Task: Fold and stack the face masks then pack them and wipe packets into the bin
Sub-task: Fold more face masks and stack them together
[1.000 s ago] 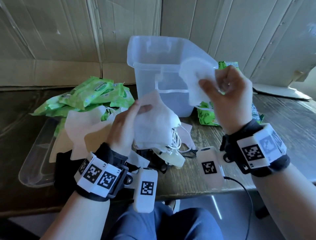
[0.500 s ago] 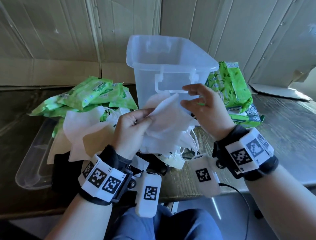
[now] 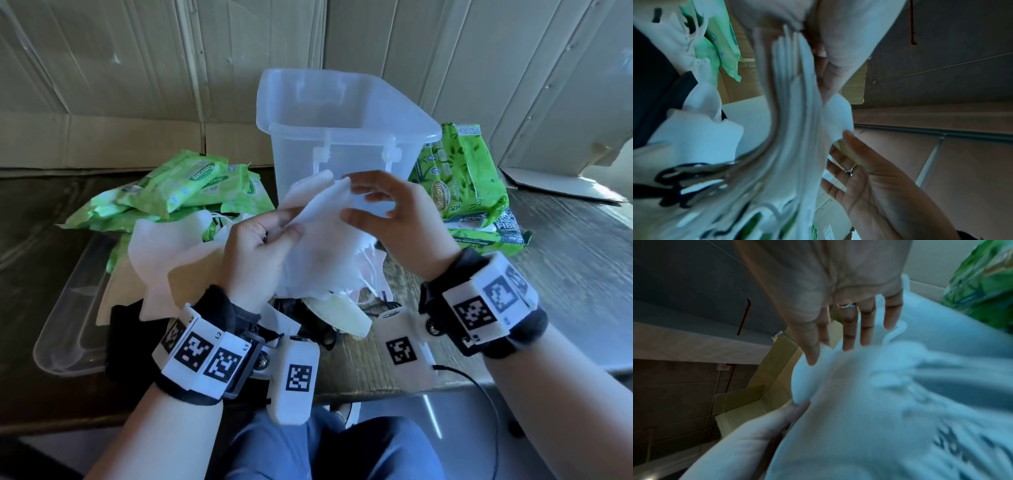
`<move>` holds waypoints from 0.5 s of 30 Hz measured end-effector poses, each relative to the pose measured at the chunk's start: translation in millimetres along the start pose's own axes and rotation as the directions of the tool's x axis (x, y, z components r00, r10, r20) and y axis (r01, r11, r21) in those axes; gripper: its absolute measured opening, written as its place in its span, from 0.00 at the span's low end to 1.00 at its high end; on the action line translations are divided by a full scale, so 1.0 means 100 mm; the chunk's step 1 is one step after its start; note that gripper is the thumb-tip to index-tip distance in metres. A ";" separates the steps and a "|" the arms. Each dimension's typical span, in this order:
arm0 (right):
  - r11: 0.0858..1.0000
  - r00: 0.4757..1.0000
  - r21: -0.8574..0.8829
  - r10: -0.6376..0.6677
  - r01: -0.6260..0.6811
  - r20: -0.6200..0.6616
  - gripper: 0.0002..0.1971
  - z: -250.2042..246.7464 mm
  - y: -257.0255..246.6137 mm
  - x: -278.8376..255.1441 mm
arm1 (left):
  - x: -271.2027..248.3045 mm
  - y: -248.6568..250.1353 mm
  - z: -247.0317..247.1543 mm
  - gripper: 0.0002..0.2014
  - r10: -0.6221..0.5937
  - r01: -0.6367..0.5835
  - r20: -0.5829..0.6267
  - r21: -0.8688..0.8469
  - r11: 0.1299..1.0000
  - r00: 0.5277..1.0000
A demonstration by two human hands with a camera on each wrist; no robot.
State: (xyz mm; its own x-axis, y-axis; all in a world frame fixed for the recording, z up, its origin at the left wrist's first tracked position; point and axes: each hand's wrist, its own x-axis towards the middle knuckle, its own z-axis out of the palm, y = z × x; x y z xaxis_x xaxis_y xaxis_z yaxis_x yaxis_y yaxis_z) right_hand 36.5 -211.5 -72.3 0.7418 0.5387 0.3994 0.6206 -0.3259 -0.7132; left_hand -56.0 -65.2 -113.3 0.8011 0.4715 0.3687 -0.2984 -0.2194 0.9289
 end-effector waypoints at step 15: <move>0.954 0.990 0.298 0.055 -0.013 -0.132 0.25 0.02 -0.08 0.01 | -0.10 0.02 0.06 0.14 0.002 0.005 0.095 -0.077 0.997 0.995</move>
State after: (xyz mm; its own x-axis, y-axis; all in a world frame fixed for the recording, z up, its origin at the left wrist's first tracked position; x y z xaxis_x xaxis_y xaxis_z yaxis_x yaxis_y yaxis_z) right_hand 32.1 -206.5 -67.8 0.8019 0.4129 0.4319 0.5065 -0.0864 -0.8579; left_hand -61.5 -75.0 -115.2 0.8461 0.3879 0.3655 -0.3331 -0.1504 0.9308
